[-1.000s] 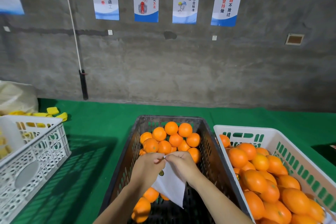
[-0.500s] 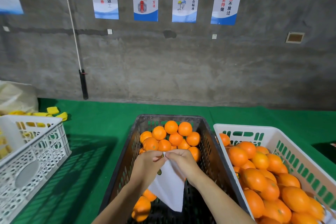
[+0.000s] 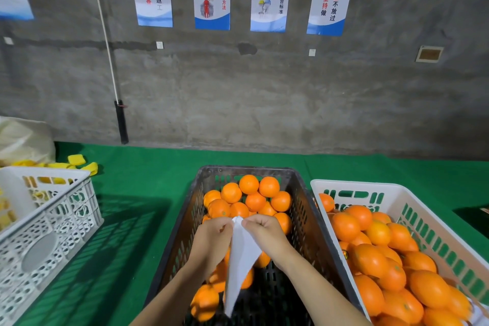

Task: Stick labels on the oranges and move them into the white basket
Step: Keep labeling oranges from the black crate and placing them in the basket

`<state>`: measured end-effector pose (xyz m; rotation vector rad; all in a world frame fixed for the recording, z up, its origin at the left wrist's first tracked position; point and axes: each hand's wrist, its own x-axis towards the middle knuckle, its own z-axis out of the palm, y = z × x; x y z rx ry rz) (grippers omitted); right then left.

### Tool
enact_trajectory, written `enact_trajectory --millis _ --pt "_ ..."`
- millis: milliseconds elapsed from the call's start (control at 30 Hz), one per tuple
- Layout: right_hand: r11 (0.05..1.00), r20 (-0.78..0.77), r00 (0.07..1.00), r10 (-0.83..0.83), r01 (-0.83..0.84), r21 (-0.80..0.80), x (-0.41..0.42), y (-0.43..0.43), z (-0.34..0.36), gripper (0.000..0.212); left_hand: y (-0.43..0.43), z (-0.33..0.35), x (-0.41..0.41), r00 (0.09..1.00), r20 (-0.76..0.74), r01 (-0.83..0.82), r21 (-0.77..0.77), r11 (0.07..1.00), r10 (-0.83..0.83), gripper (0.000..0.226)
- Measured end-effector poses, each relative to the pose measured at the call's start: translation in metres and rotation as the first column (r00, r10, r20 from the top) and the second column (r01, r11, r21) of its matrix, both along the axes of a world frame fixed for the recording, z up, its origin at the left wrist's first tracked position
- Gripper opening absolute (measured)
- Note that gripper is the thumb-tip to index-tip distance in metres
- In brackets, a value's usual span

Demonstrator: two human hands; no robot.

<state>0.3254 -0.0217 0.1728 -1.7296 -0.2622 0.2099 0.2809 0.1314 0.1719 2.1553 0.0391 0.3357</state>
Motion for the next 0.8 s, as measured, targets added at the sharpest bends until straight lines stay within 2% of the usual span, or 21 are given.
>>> enact_trajectory --millis 67,100,167,200,267,333,367,433,500,600,667,733,800 --pt "0.999 -0.004 1.000 -0.021 0.021 -0.032 0.001 0.000 -0.001 0.031 0.002 0.001 0.002 0.996 0.026 -0.090 -0.004 0.996 0.090 0.039" --pt "0.997 0.010 0.999 -0.039 0.040 -0.072 0.001 0.000 -0.002 0.030 0.003 0.003 0.003 0.995 0.040 -0.086 -0.045 0.995 0.088 0.040" --pt "0.979 0.085 0.995 -0.047 0.063 -0.193 0.002 -0.003 -0.006 0.028 0.003 0.010 0.000 0.995 0.083 0.070 -0.225 0.972 -0.052 0.043" --pt "0.969 0.112 0.994 -0.021 0.048 -0.242 0.002 -0.005 -0.007 0.028 0.002 0.012 -0.001 0.988 0.080 0.150 -0.265 0.952 -0.133 0.039" --pt "0.968 0.092 0.992 0.085 -0.060 -0.242 0.001 -0.006 -0.008 0.032 -0.005 0.014 -0.002 0.983 0.009 0.182 -0.169 0.969 -0.184 0.026" --pt "0.960 0.012 0.979 0.202 -0.195 -0.200 0.000 -0.005 -0.006 0.034 -0.008 0.008 -0.001 0.990 -0.021 0.138 -0.087 0.987 -0.141 0.030" --pt "0.958 -0.020 0.973 0.228 -0.228 -0.176 0.000 -0.002 -0.004 0.029 -0.008 0.005 -0.001 0.992 -0.027 0.118 -0.064 0.991 -0.120 0.031" --pt "0.972 -0.064 0.976 0.207 -0.212 -0.097 0.001 0.000 -0.001 0.014 -0.004 0.002 -0.004 0.996 -0.075 0.060 0.045 0.997 -0.057 0.032" --pt "0.986 -0.113 0.980 0.164 -0.165 0.000 0.005 -0.001 -0.002 0.019 0.000 0.000 -0.005 0.994 -0.103 0.001 0.191 0.982 0.019 0.026" --pt "0.984 -0.133 0.975 0.178 -0.175 0.035 0.005 -0.001 -0.002 0.022 -0.003 -0.003 -0.005 0.996 -0.079 -0.008 0.361 0.933 0.039 0.025" --pt "0.990 -0.114 0.984 0.135 -0.129 0.056 0.003 -0.001 -0.002 0.009 -0.002 -0.004 -0.004 0.995 -0.096 0.014 0.358 0.933 0.022 0.025" --pt "0.995 -0.102 0.992 0.078 -0.071 0.068 0.001 -0.001 -0.001 0.010 -0.002 -0.004 -0.004 0.992 -0.126 0.047 0.377 0.925 0.001 0.024" --pt "0.996 -0.107 0.992 0.062 -0.054 0.078 0.002 -0.002 0.000 0.014 -0.003 -0.004 -0.005 0.989 -0.146 0.057 0.310 0.949 -0.012 0.021"
